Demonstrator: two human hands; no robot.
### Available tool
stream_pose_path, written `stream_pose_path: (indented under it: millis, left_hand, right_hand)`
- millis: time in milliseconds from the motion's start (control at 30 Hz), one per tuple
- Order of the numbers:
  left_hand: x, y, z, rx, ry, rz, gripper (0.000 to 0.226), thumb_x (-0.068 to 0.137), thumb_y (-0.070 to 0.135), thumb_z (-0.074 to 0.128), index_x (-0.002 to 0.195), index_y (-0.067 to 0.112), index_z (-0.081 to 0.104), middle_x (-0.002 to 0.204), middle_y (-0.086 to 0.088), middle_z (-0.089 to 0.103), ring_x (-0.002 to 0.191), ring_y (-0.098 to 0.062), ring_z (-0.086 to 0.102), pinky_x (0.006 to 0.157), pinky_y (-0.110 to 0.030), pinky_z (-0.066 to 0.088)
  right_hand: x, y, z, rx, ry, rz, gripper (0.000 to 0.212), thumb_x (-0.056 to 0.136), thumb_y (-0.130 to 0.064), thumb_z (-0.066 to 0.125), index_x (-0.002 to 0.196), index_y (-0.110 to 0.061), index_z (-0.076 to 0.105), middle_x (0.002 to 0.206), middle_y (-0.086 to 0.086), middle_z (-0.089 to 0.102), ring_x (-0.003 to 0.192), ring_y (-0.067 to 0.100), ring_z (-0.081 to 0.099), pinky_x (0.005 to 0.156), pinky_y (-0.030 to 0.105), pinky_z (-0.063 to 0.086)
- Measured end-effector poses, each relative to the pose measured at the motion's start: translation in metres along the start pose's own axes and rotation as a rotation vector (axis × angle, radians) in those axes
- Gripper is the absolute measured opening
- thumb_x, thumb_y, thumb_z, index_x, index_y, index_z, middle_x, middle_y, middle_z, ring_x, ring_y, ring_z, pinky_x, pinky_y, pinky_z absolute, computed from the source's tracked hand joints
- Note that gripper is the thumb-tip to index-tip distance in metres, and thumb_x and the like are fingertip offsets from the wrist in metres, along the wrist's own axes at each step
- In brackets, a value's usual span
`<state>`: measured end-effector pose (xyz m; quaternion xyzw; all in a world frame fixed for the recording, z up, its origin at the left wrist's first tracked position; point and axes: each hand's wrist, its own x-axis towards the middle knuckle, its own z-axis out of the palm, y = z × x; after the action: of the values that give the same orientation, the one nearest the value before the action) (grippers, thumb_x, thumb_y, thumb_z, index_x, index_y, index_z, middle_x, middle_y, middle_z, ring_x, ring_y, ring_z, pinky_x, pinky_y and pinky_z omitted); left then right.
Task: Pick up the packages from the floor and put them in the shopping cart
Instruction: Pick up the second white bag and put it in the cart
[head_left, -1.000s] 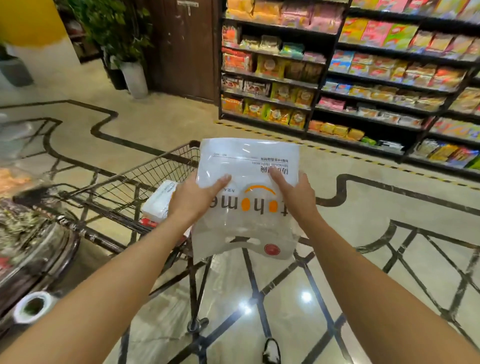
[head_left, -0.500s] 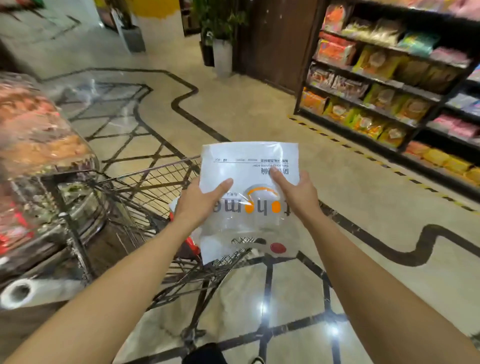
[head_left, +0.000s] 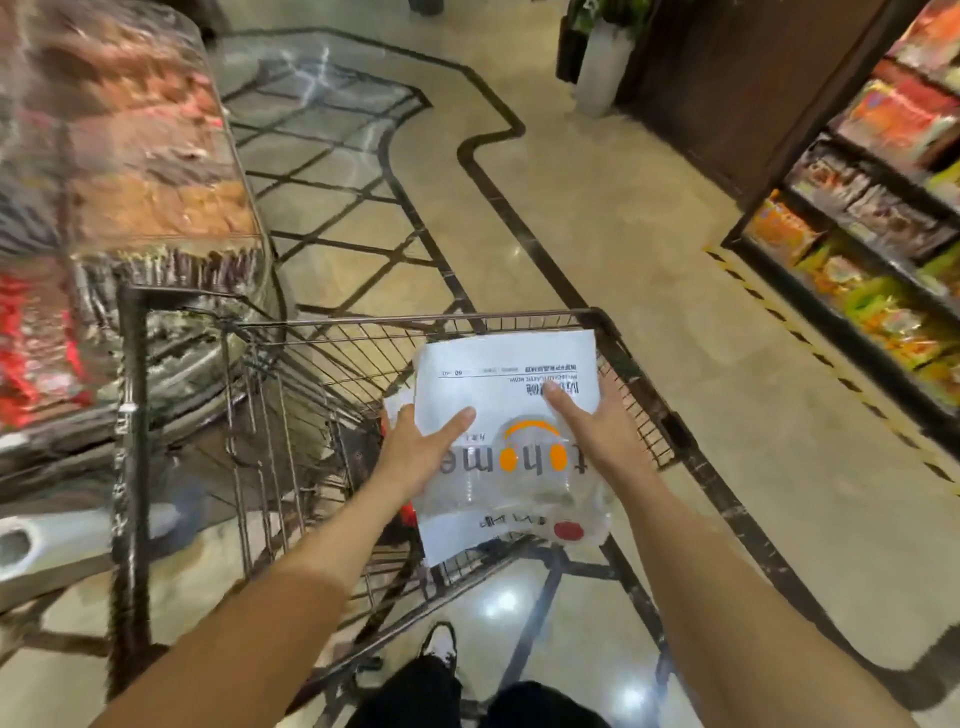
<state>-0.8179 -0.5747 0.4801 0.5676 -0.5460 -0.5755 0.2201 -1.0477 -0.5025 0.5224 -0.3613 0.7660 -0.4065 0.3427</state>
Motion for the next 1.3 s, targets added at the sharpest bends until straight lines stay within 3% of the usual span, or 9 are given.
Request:
stream_pose_path:
  millis: [100,233,433,667,767,867,1000,1200,1300]
  left_hand:
    - [0.018,-0.016,-0.005,-0.084,0.019,-0.014,0.087,0.079,0.066,0.078,0.150,0.025,0.049,0.138,0.002,0.067,0.123,-0.022,0.066,0.099,-0.041,0.057]
    - [0.026,-0.041,-0.008,-0.177,0.086,-0.092,0.077,0.087,0.049,0.081,0.151,0.028,0.045,0.129,0.010,0.067,0.108,-0.005,0.067,0.062,-0.011,0.055]
    - [0.030,-0.087,0.006,-0.218,0.166,-0.318,0.089,0.080,0.054,0.085,0.151,0.020,0.042,0.136,-0.001,0.063,0.117,-0.022,0.066,0.088,-0.038,0.059]
    - [0.027,-0.130,0.032,-0.268,0.181,-0.509,0.111,0.056,0.058,0.091,0.147,0.009,0.050,0.134,-0.013,0.069,0.119,-0.031,0.069,0.106,-0.057,0.053]
    - [0.027,-0.142,0.038,-0.189,0.084,-0.614,0.092,0.065,0.055,0.091,0.141,0.014,0.059,0.127,-0.008,0.074,0.116,-0.028,0.071,0.107,-0.053,0.053]
    - [0.025,-0.152,0.042,-0.164,0.078,-0.673,0.055,0.083,0.025,0.089,0.133,0.012,0.067,0.120,-0.009,0.077,0.109,-0.027,0.074,0.105,-0.052,0.055]
    - [0.019,-0.161,0.051,-0.119,0.143,-0.716,0.055,0.083,0.011,0.087,0.133,0.006,0.064,0.127,-0.017,0.073,0.112,-0.029,0.072,0.103,-0.048,0.056]
    - [0.015,-0.129,0.055,0.057,0.268,-0.764,0.100,0.090,0.041,0.080,0.162,0.010,0.018,0.146,-0.016,0.060,0.130,-0.037,0.059,0.094,-0.037,0.047]
    - [0.013,-0.099,0.045,0.261,0.325,-0.632,0.102,0.093,0.046,0.075,0.166,0.012,0.014,0.156,-0.019,0.051,0.140,-0.039,0.052,0.110,-0.045,0.045]
  right_hand:
    - [0.024,0.011,0.021,0.007,-0.031,-0.001,0.064,0.085,-0.068,0.075,0.138,-0.034,0.059,0.123,-0.011,0.074,0.112,0.011,0.072,0.100,0.043,0.057]
    - [0.046,0.032,0.048,0.036,-0.112,0.026,0.064,0.085,-0.063,0.079,0.138,-0.036,0.054,0.123,-0.011,0.073,0.111,0.010,0.072,0.097,0.043,0.059]
    - [0.069,0.081,0.079,0.010,-0.306,0.110,0.060,0.087,-0.058,0.079,0.135,-0.046,0.044,0.118,-0.028,0.066,0.110,-0.004,0.065,0.083,0.010,0.048]
    - [0.083,0.132,0.079,-0.024,-0.527,0.295,0.099,0.086,-0.059,0.080,0.163,-0.023,0.030,0.156,-0.005,0.052,0.143,0.021,0.050,0.124,0.049,0.037]
    - [0.089,0.143,0.081,-0.068,-0.568,0.296,0.099,0.085,-0.051,0.084,0.162,-0.023,0.028,0.159,0.002,0.049,0.145,0.024,0.049,0.123,0.050,0.039]
    - [0.091,0.152,0.087,-0.110,-0.644,0.297,0.103,0.087,-0.045,0.084,0.165,-0.019,0.022,0.165,0.006,0.038,0.150,0.027,0.042,0.122,0.047,0.038]
    - [0.093,0.160,0.090,-0.187,-0.754,0.332,0.100,0.091,-0.033,0.083,0.165,-0.015,0.019,0.155,-0.005,0.039,0.144,0.015,0.039,0.120,0.030,0.028]
    - [0.100,0.147,0.076,-0.320,-0.738,0.305,0.104,0.093,-0.051,0.075,0.169,-0.020,0.013,0.169,0.010,0.037,0.152,0.033,0.041,0.122,0.047,0.037]
    - [0.104,0.124,0.071,-0.376,-0.619,0.095,0.100,0.091,-0.055,0.074,0.168,-0.021,0.019,0.166,0.011,0.038,0.151,0.033,0.041,0.119,0.053,0.041]
